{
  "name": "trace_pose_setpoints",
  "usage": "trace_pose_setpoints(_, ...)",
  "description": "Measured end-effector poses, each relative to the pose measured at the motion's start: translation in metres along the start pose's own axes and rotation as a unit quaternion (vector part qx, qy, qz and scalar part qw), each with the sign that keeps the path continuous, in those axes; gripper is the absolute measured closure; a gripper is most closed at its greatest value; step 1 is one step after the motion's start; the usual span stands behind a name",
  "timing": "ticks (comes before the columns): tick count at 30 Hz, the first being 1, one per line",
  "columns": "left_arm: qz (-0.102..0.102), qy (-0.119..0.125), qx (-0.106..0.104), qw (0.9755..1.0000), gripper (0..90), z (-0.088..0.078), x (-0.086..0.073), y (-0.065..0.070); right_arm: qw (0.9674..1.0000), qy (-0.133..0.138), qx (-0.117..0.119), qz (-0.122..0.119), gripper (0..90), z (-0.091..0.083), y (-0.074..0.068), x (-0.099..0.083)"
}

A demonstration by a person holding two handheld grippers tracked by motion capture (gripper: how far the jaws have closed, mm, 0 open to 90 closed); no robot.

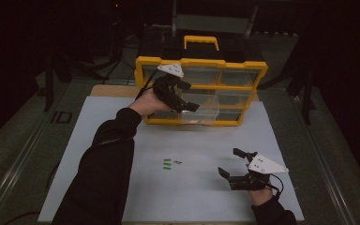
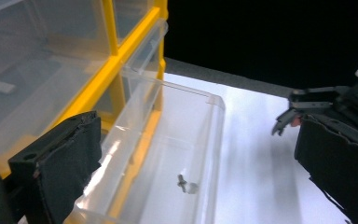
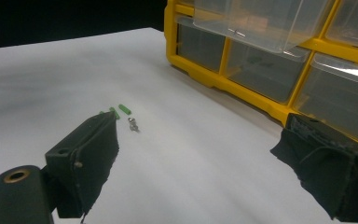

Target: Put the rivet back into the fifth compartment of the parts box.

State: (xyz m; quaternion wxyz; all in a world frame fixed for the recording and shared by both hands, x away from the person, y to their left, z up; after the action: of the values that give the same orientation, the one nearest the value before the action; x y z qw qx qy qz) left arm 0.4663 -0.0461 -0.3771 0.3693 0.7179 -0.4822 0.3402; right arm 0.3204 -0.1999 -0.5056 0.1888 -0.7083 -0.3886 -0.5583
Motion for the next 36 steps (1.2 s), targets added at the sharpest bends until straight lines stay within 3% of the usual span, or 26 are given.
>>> trace_pose_setpoints(6, 0.003, -0.005, 0.002, 1.0000, 0.0, -0.008, -0.010, 0.007, 1.0000, -0.001, 0.001, -0.003, 11.2, 0.001, -0.001, 0.000)
trace_pose_setpoints(12, 0.001, -0.008, -0.008, 0.9999, 0.0, -0.013, -0.021, 0.016, 1.0000, 0.000, 0.000, -0.002, 11.2, 0.001, -0.001, 0.001)
trace_pose_setpoints(25, -0.001, -0.017, -0.024, 0.9996, 0.0, -0.016, -0.049, 0.035, 1.0000, 0.000, 0.000, -0.004, 11.2, 0.001, -0.002, 0.002)
trace_pose_setpoints(29, 0.006, -0.022, -0.022, 0.9995, 0.0, -0.016, -0.059, 0.040, 1.0000, 0.000, -0.001, -0.005, 11.3, 0.000, -0.002, 0.002)
trace_pose_setpoints(36, 0.011, -0.032, -0.039, 0.9987, 0.0, -0.012, -0.082, 0.051, 1.0000, 0.000, -0.001, -0.005, 11.2, 0.000, -0.002, 0.003)
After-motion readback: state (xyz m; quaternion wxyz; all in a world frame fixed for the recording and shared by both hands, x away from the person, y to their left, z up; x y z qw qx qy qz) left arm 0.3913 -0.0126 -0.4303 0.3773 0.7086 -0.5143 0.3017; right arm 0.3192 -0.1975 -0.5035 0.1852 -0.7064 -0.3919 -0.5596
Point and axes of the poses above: each handheld gripper's, and its own axes: z roughly forward along the jaws, x roughly out of its top, y roughly to its right, the point moved 10 cm from there along z, roughly forward along the jaws, and after that the axes turned 7 degrees about -z, right-handed, at the moved point
